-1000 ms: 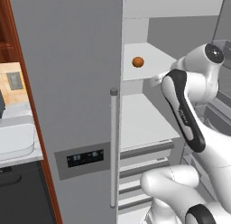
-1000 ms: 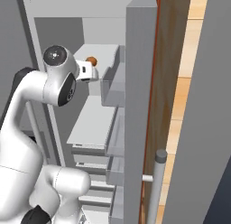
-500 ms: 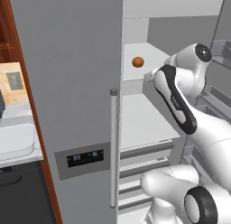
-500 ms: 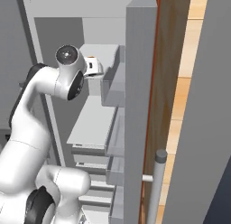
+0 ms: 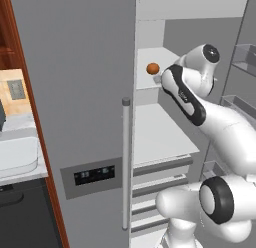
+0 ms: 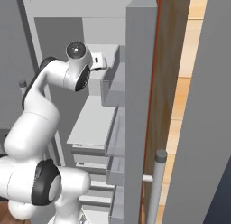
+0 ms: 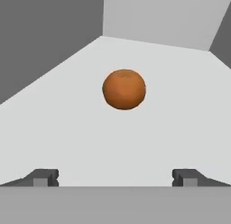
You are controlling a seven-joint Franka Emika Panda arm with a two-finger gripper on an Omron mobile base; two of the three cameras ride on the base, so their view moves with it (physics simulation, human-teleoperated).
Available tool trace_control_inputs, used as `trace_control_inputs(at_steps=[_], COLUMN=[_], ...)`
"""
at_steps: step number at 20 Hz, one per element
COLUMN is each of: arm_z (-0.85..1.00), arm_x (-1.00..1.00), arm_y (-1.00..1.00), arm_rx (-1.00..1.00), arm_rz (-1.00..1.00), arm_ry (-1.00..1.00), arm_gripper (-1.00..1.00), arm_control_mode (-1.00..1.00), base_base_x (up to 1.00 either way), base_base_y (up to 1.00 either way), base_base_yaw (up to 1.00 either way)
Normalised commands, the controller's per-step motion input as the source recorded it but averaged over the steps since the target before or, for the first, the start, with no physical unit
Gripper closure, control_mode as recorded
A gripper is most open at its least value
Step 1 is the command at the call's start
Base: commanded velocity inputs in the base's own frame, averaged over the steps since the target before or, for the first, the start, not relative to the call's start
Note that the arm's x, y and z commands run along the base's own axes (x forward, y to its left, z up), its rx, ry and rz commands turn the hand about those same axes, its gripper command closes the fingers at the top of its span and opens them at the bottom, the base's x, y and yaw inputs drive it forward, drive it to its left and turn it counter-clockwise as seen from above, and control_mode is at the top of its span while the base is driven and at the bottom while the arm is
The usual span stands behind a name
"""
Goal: Pick the tangerine and peach from the fridge and place them inside the tupperware on the counter.
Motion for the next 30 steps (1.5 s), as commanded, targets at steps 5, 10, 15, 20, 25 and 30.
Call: trace_control_inputs(at_steps=[5, 10, 15, 20, 25, 30], arm_z=[0.00, 0.00, 0.00, 0.00, 0.00, -0.09], arm_x=[0.52, 0.44, 0.40, 0.41, 0.36, 0.09], arm_y=[0.00, 0.00, 0.05, 0.11, 0.09, 0.01], arm_rx=[0.00, 0.00, 0.00, 0.00, 0.00, 0.00], arm_rz=[0.01, 0.01, 0.01, 0.01, 0.02, 0.01], arm_ry=[0.00, 0.00, 0.00, 0.00, 0.00, 0.00], arm_gripper=[-1.00, -1.00, -1.00, -1.00, -1.00, -1.00], arm_control_mode=[-1.00, -1.00, -1.00, -1.00, -1.00, -1.00], base_base_x=[0.00, 0.00, 0.00, 0.00, 0.00, 0.00], base_base_y=[0.00, 0.00, 0.00, 0.00, 0.00, 0.00], base_base_yaw=[0.00, 0.00, 0.00, 0.00, 0.00, 0.00])
